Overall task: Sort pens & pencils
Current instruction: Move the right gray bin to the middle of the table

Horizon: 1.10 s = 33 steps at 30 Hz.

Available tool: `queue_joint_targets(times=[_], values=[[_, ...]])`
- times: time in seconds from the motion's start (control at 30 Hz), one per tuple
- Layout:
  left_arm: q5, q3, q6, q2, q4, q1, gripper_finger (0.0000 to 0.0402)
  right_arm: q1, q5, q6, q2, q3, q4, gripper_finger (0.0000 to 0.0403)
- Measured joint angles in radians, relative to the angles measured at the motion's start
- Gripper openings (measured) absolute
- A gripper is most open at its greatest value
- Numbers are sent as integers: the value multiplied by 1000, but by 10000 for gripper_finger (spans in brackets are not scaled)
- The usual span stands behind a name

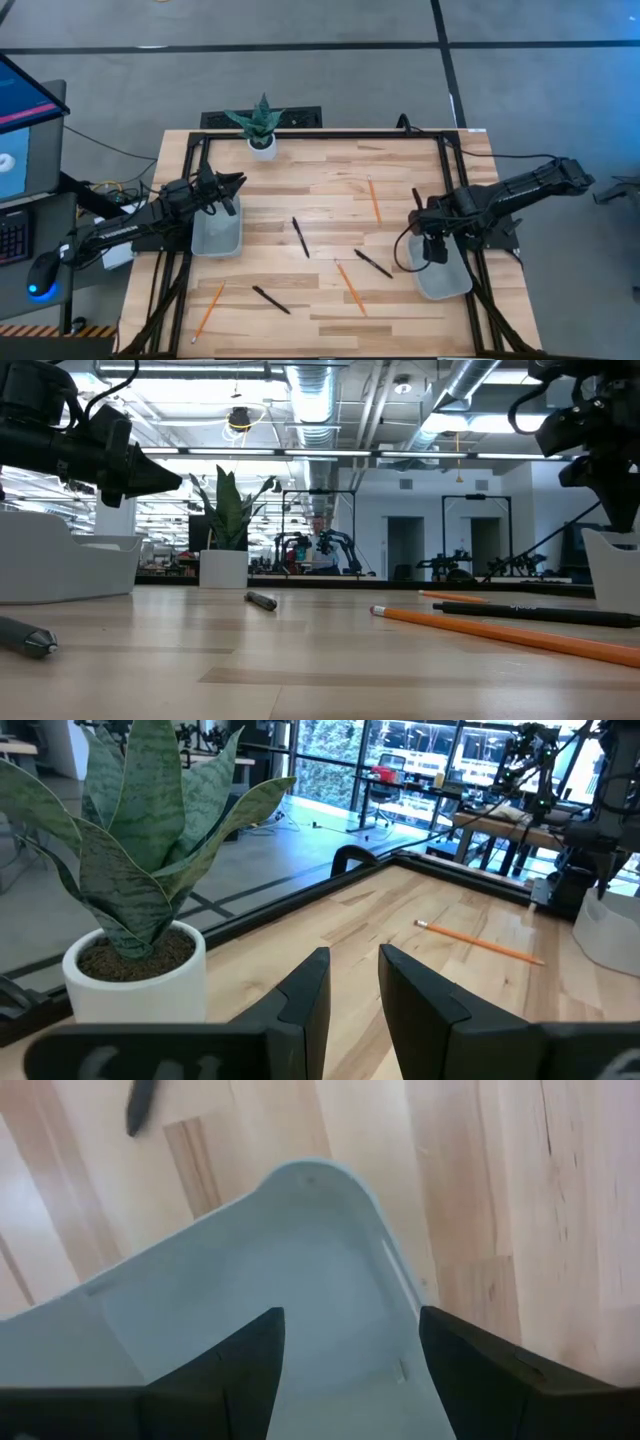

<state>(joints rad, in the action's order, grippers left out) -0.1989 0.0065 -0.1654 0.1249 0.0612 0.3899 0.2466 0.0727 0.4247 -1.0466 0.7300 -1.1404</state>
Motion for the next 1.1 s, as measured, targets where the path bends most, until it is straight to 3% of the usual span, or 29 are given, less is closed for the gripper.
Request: queue_joint_targets(times=[0.3, 0.63, 0.97, 1.1], values=[[-4, 0, 4, 0, 0, 0, 79, 0, -1, -42, 0, 12, 70, 255], [-16, 0, -4, 0, 1, 0, 79, -2, -53, -214, -14, 12, 69, 255], [-18, 0, -5, 0, 1, 0, 79, -68, -56, -216, -144, -53, 68, 253], [-18, 0, -5, 0, 1, 0, 79, -88, -55, -216, -196, -53, 68, 228]])
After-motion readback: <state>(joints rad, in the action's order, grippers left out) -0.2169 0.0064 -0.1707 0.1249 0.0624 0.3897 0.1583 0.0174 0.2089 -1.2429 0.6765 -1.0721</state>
